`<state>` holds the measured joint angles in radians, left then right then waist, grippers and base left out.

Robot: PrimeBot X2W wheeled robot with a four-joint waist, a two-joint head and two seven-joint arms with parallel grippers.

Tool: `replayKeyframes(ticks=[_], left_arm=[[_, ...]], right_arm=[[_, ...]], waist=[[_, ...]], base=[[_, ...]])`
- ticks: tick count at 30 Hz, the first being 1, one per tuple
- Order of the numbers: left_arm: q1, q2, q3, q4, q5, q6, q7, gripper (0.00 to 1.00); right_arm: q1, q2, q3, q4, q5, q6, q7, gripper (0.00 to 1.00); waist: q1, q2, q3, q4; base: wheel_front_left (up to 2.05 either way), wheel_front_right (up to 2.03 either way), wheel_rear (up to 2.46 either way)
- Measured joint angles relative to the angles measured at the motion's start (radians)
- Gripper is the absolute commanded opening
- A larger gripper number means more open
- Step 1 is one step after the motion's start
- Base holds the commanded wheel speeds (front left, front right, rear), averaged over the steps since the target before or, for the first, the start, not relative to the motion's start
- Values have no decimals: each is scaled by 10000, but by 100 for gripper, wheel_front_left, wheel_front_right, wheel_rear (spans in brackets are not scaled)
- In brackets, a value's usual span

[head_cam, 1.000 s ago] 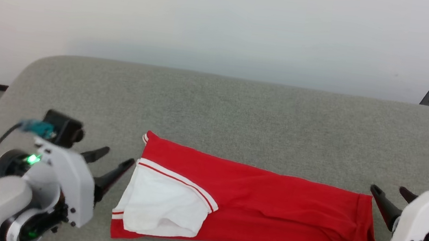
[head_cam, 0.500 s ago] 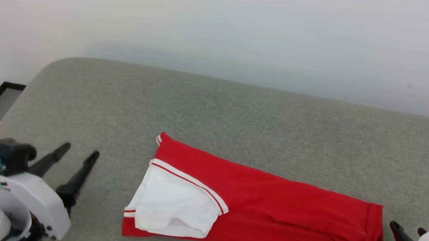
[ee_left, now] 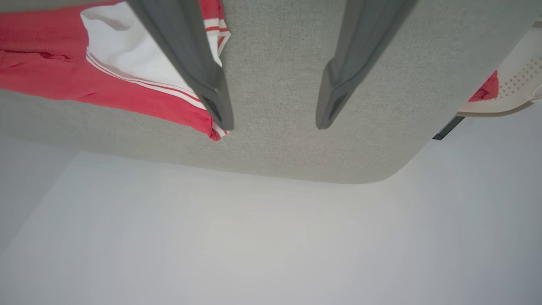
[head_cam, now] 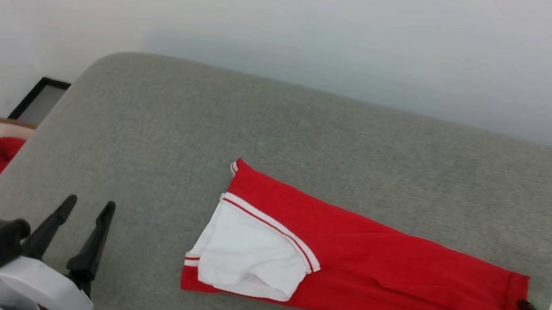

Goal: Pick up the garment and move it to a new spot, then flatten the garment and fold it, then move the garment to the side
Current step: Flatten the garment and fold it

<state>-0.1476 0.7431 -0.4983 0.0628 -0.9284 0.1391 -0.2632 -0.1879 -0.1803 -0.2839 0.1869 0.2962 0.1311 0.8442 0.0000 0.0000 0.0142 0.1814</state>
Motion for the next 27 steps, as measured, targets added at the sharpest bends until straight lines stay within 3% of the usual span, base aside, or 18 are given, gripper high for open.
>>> replayKeyframes(ticks=[16, 17, 18, 27], left_arm=[[962, -2564, 2744, 777, 2418, -1563, -2, 100], [984, -2661, 2853, 823, 2516, -1653, -2, 100], [1068, -2851, 3078, 892, 2667, -1793, -2, 100], [1205, -3354, 3772, 1112, 3195, -2197, -2, 100]], right_arm=[[-903, -201, -65, 2038, -504, 0, 395, 100], [-955, -257, -56, 2127, -502, 0, 491, 18], [-1037, -324, 17, 2259, -493, 2, 593, 0], [-1200, -564, 301, 2403, -38, 2, 617, 0]], waist=[[0, 0, 772, 826], [0, 0, 801, 847], [0, 0, 854, 880], [0, 0, 893, 820]], base=[[0, 0, 0], [0, 0, 0], [0, 0, 0], [0, 0, 0]])
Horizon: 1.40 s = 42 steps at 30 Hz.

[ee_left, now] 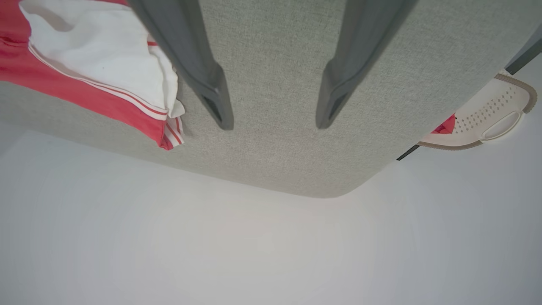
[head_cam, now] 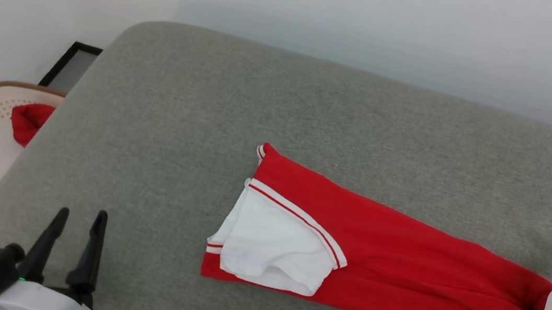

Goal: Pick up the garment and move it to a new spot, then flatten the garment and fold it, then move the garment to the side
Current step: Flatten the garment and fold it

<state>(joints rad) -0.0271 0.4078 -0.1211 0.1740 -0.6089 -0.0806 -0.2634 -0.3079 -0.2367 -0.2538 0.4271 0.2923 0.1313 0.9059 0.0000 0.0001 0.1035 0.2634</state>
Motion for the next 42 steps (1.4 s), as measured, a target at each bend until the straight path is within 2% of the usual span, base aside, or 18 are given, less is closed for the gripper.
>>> replayKeyframes(ticks=[6, 19, 27, 33, 37, 42], left_arm=[[118, -86, 276, -36, 324, -176, 0, 100], [184, -59, 320, -90, 560, -357, 0, 100], [197, -67, 311, -2, 566, -424, 0, 100], [356, -42, 307, 121, 548, -428, 0, 100], [492, 6, 288, 163, 456, -430, 0, 100], [499, 4, 207, 163, 380, -430, 38, 100]], right_arm=[[-124, -380, 205, 142, 247, 4, -107, 0], [-838, -1919, 100, 1279, 6, 2, -577, 0], [-1344, -2188, 566, 1737, -125, 2, -656, 0], [-1404, -1638, 941, 1329, 968, 0, -236, 0], [-1424, -828, 880, 794, 1843, 0, 299, 0], [-1320, 94, 1164, 12, 2211, 0, 713, 0]], waist=[[0, 0, -97, -273], [0, 0, -322, -1324], [0, 0, -536, -1962], [0, 0, -886, -2223], [0, 0, -1119, -2301], [0, 0, -1253, -2170]], base=[[0, 0, 0], [0, 0, 0], [0, 0, 0], [0, 0, 0], [0, 0, 0], [0, 0, 0]])
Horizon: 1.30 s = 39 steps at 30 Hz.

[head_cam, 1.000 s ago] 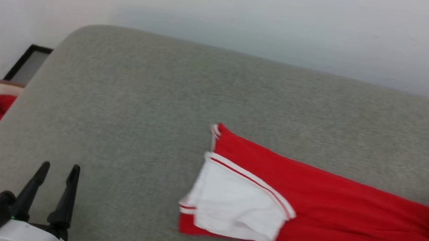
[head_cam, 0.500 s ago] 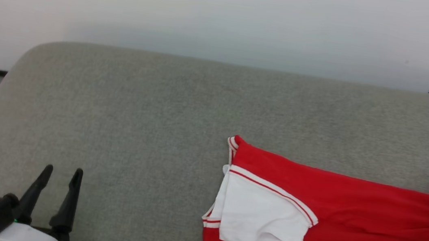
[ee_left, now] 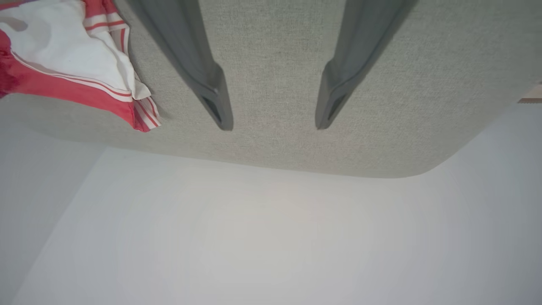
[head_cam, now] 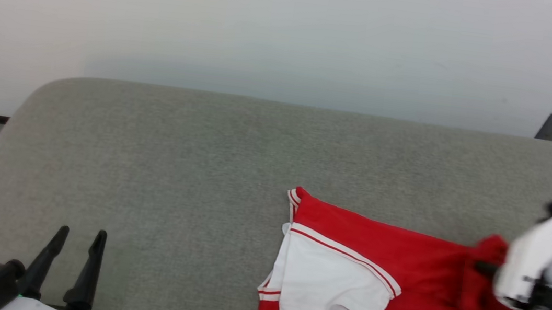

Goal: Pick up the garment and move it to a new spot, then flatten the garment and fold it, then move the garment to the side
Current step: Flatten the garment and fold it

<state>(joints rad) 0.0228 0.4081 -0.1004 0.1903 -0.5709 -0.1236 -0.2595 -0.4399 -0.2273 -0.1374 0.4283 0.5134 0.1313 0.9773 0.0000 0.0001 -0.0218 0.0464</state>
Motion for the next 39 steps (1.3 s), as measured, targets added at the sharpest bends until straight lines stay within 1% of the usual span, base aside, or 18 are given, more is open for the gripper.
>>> replayKeyframes(ticks=[3, 6, 11, 15, 21, 26, 29, 30, 31, 32, 33, 34, 35, 37, 39], left_arm=[[-16, -4, -56, 12, -13, 0, 33, 100], [-73, -27, -192, 29, -15, 0, 88, 100], [-249, -36, -374, 77, -33, 0, 144, 100], [-470, -117, -600, 159, -44, -8, 190, 100], [-878, -253, -984, 370, -82, -10, 211, 100], [-1209, -336, -1290, 596, -161, -42, 198, 100], [-1362, -347, -1434, 748, -222, -42, 151, 100], [-1420, -353, -1475, 788, -232, -42, 130, 100], [-1476, -364, -1513, 819, -280, -42, 127, 100], [-1517, -364, -1528, 849, -297, -42, 113, 100], [-1536, -357, -1536, 884, -322, -42, 105, 100], [-1549, -347, -1546, 924, -349, -42, 84, 100], [-1563, -341, -1549, 951, -372, -42, 81, 100], [-1571, -311, -1540, 1007, -428, -44, 40, 100], [-1567, -267, -1501, 1045, -458, -44, 35, 100]], right_arm=[[13, 598, 288, -311, 163, 0, 54, 0], [10, 1060, 594, -397, 217, -2, -33, 0], [-52, 1505, 1189, -244, 198, -2, -286, 0], [-314, 1661, 1532, 132, 130, -2, -769, 0], [-786, 1735, 2098, 1120, 157, -2, -1436, 0], [-1232, 1749, 2761, 2052, 782, -2, -2123, 0], [-1507, 1760, 3143, 2614, 767, -2, -2543, 0], [-1579, 1755, 3273, 2763, 805, -2, -2700, 4], [-1662, 1753, 3398, 2913, 857, -2, -2813, 13], [-1732, 1753, 3494, 3062, 886, -2, -2897, 27], [-1801, 1753, 3634, 3172, 986, -2, -2974, 48], [-1872, 1753, 3774, 3256, 1066, -2, -3049, 82], [-1945, 1755, 3929, 3315, 1126, -2, -3106, 100], [-2089, 1756, 4172, 3354, 1524, -2, -3191, 100], [-2208, 1755, 4474, 3352, 1657, -2, -3264, 100]], waist=[[0, 0, -32, 164], [0, -1, -51, 364], [0, -1, -66, 755], [0, 0, -57, 1097], [0, 0, 17, 1582], [0, 0, 120, 1899], [1, 0, 205, 2012], [0, 0, 231, 2041], [0, 0, 255, 2065], [0, 0, 276, 2081], [0, 0, 293, 2086], [0, 0, 302, 2080], [0, 0, 306, 2064], [0, 0, 304, 2014], [0, 0, 292, 1944]], base=[[0, 0, 0], [0, 0, 0], [0, 0, 0], [0, 0, 0], [0, 0, 0], [0, 0, 0], [0, 0, 0], [0, 0, 0], [0, 0, 0], [0, 0, 0], [0, 0, 0], [0, 0, 0], [0, 0, 0], [0, 0, 0], [0, 0, 0]])
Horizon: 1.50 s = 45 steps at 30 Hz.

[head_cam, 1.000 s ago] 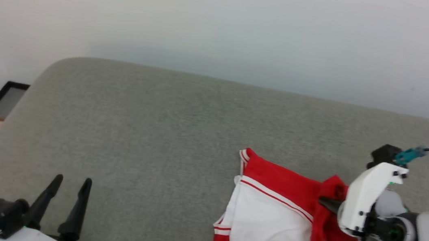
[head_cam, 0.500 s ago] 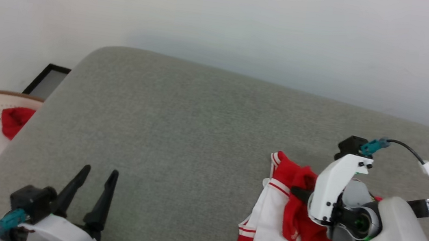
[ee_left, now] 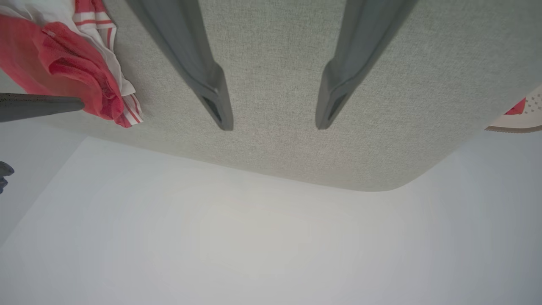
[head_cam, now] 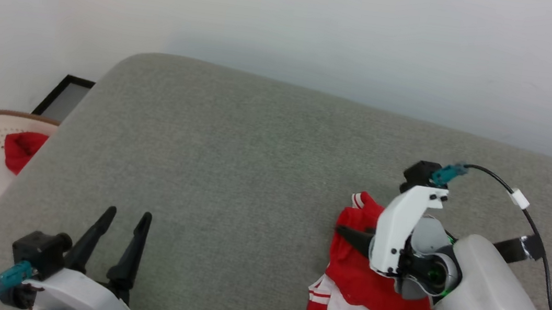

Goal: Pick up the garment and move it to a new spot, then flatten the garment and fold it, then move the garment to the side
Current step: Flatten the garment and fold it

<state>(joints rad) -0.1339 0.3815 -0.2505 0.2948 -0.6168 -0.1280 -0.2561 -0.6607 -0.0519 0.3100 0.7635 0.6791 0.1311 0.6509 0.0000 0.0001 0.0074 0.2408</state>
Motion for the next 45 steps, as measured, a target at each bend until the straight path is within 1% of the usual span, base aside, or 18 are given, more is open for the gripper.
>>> replayKeyframes(ticks=[6, 12, 17, 22, 26, 33, 41, 45], left_arm=[[83, 63, 169, 21, -73, -10, -38, 100], [244, 130, 407, -52, -56, -10, -52, 100], [471, 186, 652, -249, 105, -2, -54, 100], [821, 199, 1009, -531, 267, 56, -61, 100], [1111, 182, 1321, -792, 416, 107, -71, 100], [1640, 35, 1793, -1143, 752, 138, -71, 100], [2049, -138, 2255, -1250, 1195, 132, -71, 100], [2175, -261, 2428, -1191, 1360, 90, -71, 100]], right_arm=[[-146, 2, 888, -499, 399, 0, -146, 100], [-198, -71, 1300, -1465, 560, 0, -268, 100], [228, -713, 1459, -2533, 596, 0, -627, 100], [745, -1404, 1152, -3358, 412, 0, -1294, 100], [1316, -1912, 727, -3833, 207, 0, -2157, 100], [2396, -2600, -165, -4161, -374, 0, -4105, 100], [3635, -3336, -552, -4358, -1047, 0, -6571, 100], [4407, -3524, -917, -4284, -1264, 0, -7758, 100]], waist=[[0, 0, -55, -292], [0, 0, -127, -725], [0, 0, -214, -1179], [0, 0, -290, -1679], [0, 0, -351, -2054], [0, 0, -451, -2555], [0, 0, -600, -2720], [0, 0, -699, -2693]], base=[[0, 0, 0], [0, 0, 0], [0, 0, 0], [0, 0, 0], [0, 0, 0], [0, 0, 0], [0, 0, 0], [0, 0, 0]])
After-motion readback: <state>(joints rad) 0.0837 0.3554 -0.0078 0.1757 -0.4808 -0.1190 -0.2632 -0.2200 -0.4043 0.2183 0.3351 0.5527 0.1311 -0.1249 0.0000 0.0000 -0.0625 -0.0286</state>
